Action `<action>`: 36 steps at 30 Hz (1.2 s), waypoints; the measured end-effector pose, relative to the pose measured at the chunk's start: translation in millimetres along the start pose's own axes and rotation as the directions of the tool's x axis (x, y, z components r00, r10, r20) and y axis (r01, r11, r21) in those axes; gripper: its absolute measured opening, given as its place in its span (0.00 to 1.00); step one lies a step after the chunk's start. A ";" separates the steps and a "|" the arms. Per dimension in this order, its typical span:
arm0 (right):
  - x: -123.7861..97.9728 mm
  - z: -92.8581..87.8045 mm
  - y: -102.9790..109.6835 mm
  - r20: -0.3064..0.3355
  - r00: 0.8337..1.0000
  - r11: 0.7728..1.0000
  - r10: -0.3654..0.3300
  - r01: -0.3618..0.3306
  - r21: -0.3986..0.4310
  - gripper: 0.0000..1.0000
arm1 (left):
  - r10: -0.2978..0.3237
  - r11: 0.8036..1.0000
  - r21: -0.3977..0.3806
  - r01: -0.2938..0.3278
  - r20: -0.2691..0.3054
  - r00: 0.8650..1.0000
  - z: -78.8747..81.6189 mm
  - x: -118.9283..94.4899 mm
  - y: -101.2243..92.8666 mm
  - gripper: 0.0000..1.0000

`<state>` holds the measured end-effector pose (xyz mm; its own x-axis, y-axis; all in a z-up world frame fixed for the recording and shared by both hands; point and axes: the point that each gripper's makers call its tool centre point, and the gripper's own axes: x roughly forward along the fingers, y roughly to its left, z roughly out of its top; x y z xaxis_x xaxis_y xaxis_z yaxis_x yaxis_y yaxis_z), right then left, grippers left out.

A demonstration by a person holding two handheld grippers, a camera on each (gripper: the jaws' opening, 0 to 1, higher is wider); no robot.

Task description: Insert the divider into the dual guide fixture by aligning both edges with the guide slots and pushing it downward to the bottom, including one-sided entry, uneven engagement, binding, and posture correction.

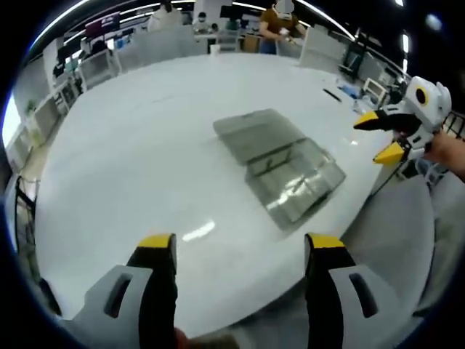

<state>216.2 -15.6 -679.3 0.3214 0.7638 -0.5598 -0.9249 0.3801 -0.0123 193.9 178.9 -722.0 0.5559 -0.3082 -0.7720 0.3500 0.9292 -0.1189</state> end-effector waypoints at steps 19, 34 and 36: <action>-6.5 -2.7 7.6 0.025 1.000 1.000 0.013 -0.014 0.007 0.46 | 0.004 1.000 -0.031 -0.007 -0.091 0.996 -17.5 17.3 14.0 0.69; -12.1 -6.6 4.4 0.029 1.000 1.000 0.000 0.000 0.016 0.47 | -0.020 0.994 -0.105 0.002 -0.168 0.986 -27.0 35.4 18.4 0.63; -13.2 -6.2 3.6 0.030 1.000 1.000 -0.003 0.003 0.013 0.47 | -0.021 0.993 -0.119 0.000 -0.179 0.984 -27.9 38.1 18.8 0.60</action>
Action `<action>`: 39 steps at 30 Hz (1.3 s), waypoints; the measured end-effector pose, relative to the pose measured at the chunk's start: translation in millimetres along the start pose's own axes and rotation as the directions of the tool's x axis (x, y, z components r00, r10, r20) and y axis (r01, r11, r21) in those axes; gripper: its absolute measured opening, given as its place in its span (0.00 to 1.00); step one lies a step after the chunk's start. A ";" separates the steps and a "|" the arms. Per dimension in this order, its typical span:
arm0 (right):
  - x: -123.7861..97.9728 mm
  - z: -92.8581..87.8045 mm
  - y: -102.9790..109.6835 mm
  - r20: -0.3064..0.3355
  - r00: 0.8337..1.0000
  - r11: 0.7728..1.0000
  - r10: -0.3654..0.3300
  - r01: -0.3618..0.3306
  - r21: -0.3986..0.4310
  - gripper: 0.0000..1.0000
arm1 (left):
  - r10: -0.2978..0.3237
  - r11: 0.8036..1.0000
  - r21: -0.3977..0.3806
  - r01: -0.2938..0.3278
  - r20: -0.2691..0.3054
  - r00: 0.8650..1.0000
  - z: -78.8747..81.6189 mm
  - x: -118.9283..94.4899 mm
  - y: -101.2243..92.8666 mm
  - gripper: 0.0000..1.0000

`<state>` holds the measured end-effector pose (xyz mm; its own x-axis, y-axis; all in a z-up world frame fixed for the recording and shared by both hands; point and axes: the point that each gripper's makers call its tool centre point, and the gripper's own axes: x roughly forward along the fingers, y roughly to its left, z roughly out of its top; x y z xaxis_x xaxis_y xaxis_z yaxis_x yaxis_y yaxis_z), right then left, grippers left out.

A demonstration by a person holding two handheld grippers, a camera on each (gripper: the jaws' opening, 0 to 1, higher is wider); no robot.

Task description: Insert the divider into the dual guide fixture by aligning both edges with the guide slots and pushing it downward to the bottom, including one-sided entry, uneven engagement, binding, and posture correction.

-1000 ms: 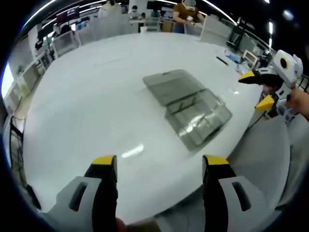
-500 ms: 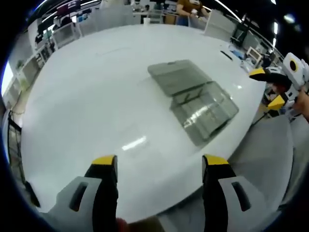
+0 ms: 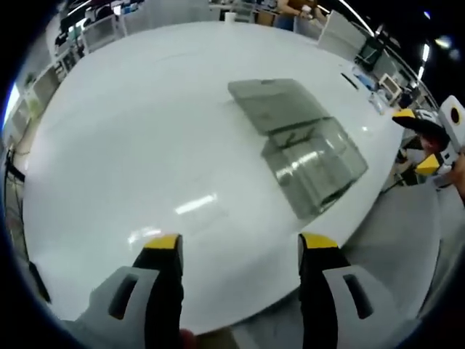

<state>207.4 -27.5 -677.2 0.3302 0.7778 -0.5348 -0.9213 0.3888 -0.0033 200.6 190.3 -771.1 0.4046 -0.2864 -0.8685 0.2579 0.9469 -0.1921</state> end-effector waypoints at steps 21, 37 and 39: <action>-4.4 -3.5 -1.5 0.001 1.000 1.000 -0.005 0.005 -0.017 0.47 | 0.038 0.995 -0.091 -0.048 -0.117 0.992 -9.6 23.8 9.1 0.57; -6.5 -5.2 -7.3 0.003 1.000 1.000 0.001 -0.001 -0.019 0.48 | 0.110 0.982 -0.135 -0.134 -0.172 0.979 -4.4 35.2 22.1 0.55; -7.4 -6.1 -8.2 0.002 1.000 1.000 0.001 -0.001 -0.020 0.48 | 0.120 0.981 -0.132 -0.144 -0.175 0.977 -3.3 36.7 23.4 0.55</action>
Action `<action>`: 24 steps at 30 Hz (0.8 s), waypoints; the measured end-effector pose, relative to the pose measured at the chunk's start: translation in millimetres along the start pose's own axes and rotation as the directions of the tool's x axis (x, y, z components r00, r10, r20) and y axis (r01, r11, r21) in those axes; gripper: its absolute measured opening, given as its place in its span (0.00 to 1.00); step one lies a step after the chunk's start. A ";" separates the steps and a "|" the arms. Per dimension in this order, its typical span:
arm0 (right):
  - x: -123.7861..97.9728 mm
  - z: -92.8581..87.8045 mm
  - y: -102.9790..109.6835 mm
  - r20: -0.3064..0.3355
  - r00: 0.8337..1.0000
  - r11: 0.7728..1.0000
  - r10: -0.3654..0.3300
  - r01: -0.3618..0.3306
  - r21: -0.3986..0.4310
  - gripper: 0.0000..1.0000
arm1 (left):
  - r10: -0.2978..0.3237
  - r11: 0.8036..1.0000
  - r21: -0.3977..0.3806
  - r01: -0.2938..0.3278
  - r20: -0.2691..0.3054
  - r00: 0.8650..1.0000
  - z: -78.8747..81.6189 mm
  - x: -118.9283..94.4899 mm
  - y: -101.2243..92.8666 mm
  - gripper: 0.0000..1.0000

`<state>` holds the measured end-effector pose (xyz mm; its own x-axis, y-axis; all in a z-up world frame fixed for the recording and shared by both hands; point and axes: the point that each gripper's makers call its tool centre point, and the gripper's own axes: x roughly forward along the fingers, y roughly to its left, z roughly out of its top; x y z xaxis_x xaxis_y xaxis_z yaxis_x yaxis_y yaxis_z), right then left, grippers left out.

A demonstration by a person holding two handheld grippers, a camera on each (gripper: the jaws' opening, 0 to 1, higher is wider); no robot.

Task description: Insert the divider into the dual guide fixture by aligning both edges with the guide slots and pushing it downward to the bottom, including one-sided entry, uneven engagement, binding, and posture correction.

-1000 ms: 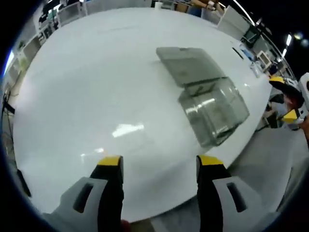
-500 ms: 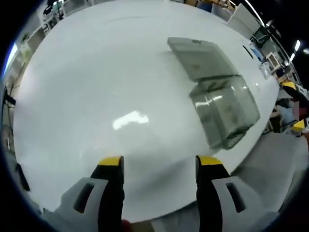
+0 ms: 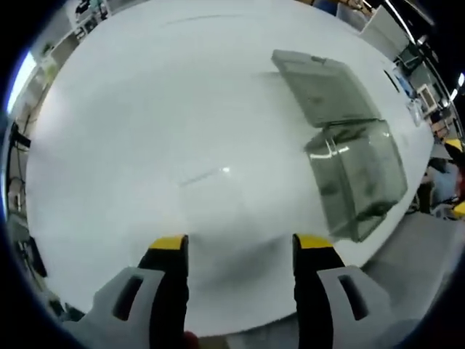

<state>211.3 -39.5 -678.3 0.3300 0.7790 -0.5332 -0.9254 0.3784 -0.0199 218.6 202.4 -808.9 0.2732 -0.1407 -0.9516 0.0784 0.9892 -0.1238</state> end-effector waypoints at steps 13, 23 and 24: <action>-4.9 -2.9 -4.9 0.004 1.000 1.000 -0.007 0.007 0.009 0.48 | 0.089 0.995 -0.043 -0.091 -0.040 0.995 1.3 6.3 11.5 0.50; -5.1 -4.3 -5.2 0.007 1.000 1.000 -0.008 0.008 0.011 0.48 | 0.133 0.989 -0.061 -0.136 -0.057 0.989 3.3 8.9 14.0 0.47; -5.2 -4.4 -5.3 0.008 1.000 1.000 -0.009 0.009 0.011 0.48 | 0.143 0.988 -0.057 -0.146 -0.060 0.988 3.1 9.4 14.1 0.47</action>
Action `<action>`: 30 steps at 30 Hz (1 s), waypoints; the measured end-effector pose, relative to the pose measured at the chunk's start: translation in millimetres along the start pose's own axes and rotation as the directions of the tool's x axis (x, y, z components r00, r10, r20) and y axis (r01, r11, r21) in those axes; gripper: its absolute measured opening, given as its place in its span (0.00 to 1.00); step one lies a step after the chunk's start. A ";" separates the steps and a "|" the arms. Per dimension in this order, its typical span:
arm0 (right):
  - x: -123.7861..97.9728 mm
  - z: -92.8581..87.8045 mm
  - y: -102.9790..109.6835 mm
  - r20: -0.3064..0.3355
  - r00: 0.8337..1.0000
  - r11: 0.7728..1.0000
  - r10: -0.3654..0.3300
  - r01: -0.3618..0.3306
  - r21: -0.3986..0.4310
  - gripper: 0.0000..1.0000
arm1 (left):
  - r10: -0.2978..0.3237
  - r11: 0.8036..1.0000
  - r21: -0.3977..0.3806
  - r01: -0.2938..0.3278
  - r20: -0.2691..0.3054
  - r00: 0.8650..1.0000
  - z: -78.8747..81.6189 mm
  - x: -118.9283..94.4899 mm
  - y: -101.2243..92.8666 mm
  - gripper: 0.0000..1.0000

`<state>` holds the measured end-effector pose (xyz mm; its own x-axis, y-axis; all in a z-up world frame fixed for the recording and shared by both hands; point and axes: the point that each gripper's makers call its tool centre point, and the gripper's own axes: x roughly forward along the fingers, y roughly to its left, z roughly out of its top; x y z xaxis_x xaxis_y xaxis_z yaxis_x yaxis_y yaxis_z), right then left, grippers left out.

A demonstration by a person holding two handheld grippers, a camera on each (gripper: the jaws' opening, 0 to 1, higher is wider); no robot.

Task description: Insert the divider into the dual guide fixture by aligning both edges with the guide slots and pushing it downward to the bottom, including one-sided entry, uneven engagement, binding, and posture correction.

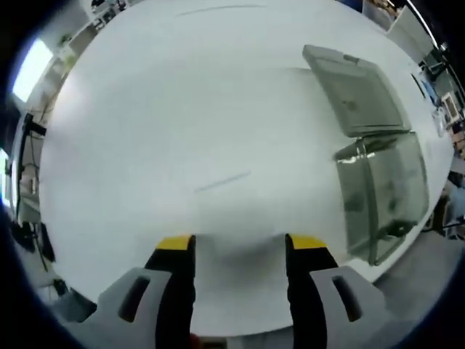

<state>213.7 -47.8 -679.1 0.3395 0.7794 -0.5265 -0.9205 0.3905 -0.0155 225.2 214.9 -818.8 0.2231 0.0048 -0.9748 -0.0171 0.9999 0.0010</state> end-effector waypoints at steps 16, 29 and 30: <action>-0.6 -3.1 -0.7 -0.004 1.000 1.000 0.000 0.000 0.001 0.47 | 0.026 0.999 -0.021 -0.026 -0.027 0.999 1.1 -0.2 -3.2 0.37; -1.7 -2.5 -0.8 -0.006 1.000 1.000 -0.002 0.002 -0.002 0.47 | 0.022 1.000 0.003 -0.022 -0.028 0.999 0.5 0.4 -1.1 0.31; -1.7 -2.7 -0.7 -0.007 1.000 1.000 -0.002 0.002 -0.002 0.47 | 0.020 1.000 0.007 -0.020 -0.026 0.999 0.3 0.1 -1.2 0.31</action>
<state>213.3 -50.7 -680.5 0.3399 0.7754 -0.5322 -0.9202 0.3911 -0.0178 225.6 213.7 -818.8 0.1972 0.0244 -0.9801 -0.0145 0.9997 0.0220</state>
